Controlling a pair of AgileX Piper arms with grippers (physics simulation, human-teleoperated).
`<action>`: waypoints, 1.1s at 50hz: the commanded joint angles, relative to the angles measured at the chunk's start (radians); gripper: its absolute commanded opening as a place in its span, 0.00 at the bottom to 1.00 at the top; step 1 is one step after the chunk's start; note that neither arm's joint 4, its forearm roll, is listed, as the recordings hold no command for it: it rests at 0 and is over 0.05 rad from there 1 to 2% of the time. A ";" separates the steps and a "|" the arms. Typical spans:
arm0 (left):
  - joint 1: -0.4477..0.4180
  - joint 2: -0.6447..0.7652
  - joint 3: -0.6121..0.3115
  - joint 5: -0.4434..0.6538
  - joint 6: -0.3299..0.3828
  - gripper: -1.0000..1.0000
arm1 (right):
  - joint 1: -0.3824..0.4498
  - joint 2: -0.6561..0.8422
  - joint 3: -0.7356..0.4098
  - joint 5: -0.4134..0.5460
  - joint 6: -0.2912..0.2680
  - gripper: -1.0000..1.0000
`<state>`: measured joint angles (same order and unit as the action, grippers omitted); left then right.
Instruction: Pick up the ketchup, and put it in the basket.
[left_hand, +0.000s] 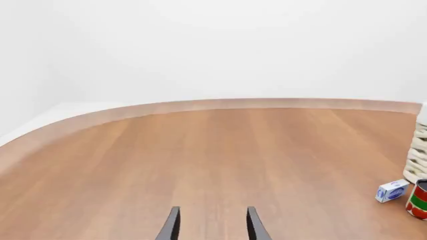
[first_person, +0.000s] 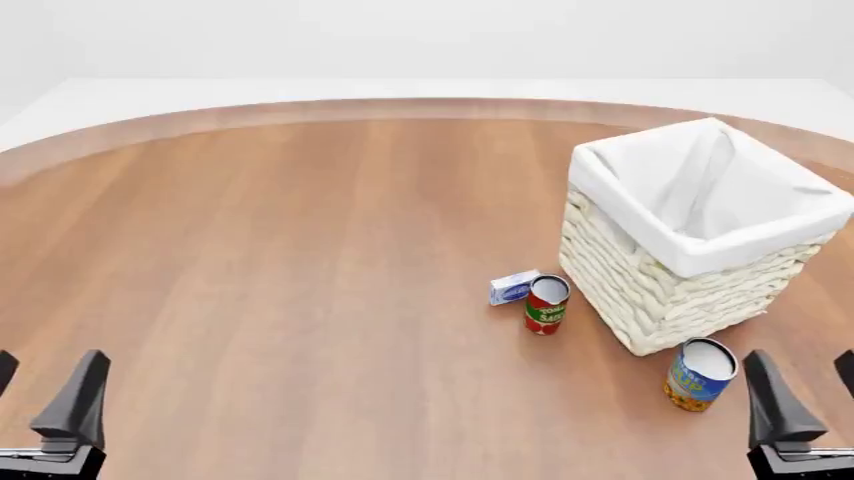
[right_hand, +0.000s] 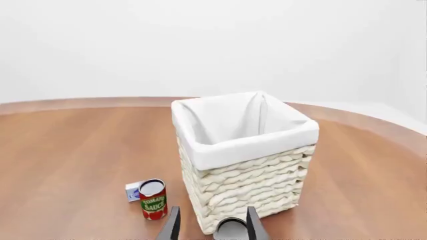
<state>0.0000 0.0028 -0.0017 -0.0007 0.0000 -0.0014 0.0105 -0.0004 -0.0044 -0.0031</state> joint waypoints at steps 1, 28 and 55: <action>0.000 0.004 -0.003 -0.001 0.000 1.00 | -0.001 -0.006 -0.001 0.012 -0.031 1.00; 0.000 0.004 -0.003 -0.001 0.000 1.00 | 0.158 -0.010 0.000 -0.007 -0.117 1.00; 0.000 0.004 -0.003 -0.001 0.000 1.00 | 0.386 -0.010 -0.018 0.059 -0.138 1.00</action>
<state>0.0000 0.0073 -0.0043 -0.0017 0.0000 0.3074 0.0002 -0.0049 0.0225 -0.1336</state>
